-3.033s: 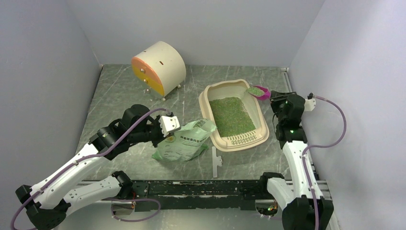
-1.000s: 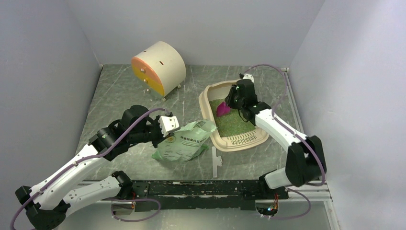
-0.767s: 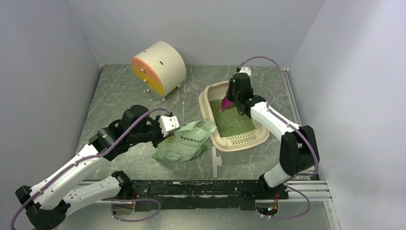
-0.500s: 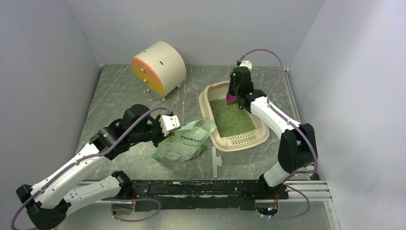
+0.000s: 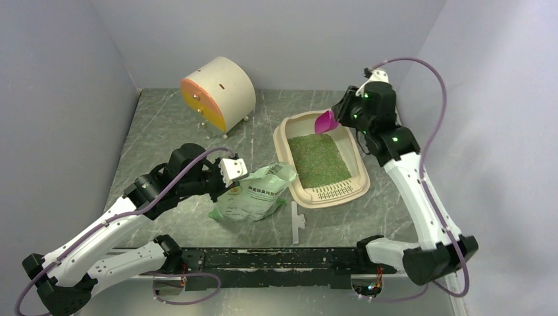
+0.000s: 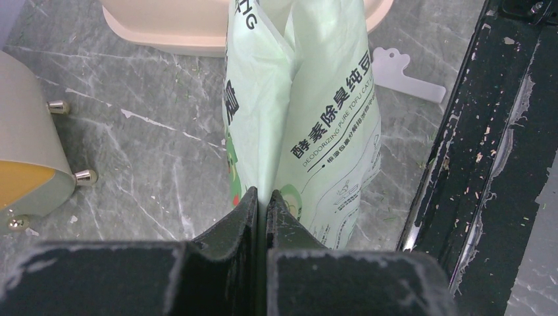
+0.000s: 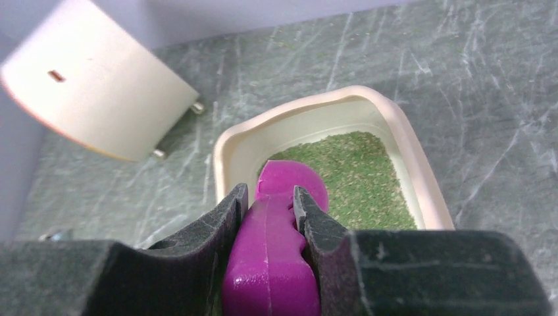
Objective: Fill the litter box with clean litter
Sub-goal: 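Scoop the cat litter from the cat litter bag.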
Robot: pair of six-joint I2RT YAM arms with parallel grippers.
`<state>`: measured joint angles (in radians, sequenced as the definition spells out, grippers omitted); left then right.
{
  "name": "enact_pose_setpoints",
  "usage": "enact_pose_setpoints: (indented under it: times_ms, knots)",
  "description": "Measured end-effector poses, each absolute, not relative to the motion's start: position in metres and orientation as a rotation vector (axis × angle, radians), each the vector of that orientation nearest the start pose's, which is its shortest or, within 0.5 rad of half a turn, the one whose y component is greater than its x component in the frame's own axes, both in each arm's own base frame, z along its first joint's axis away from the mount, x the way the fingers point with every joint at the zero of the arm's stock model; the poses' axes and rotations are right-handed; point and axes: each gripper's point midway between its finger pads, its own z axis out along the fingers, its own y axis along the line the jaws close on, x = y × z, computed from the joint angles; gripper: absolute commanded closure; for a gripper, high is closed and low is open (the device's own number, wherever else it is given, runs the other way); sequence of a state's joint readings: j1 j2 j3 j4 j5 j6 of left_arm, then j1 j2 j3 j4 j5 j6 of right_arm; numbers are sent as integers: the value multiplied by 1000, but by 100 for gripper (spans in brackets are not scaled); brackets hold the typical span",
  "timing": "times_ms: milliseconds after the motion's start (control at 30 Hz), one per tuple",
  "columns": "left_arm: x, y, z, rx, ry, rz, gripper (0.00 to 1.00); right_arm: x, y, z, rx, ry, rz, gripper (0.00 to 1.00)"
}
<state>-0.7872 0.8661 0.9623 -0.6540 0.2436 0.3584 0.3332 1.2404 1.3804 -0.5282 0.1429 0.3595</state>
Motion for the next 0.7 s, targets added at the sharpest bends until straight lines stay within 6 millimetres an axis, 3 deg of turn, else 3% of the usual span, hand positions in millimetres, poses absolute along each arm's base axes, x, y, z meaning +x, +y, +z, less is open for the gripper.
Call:
enact_pose_setpoints:
  times_ms: [167, 300, 700]
  knots:
    - [175, -216, 234, 1286, 1725, -511, 95, 325, 124, 366, 82, 1942, 476, 100]
    - [175, -215, 235, 1285, 1724, -512, 95, 298, 136, 385, 28, 1938, 601, 100]
    - [174, -216, 235, 1282, 1728, -518, 95, 244, 162, 390, -115, 2027, 835, 100]
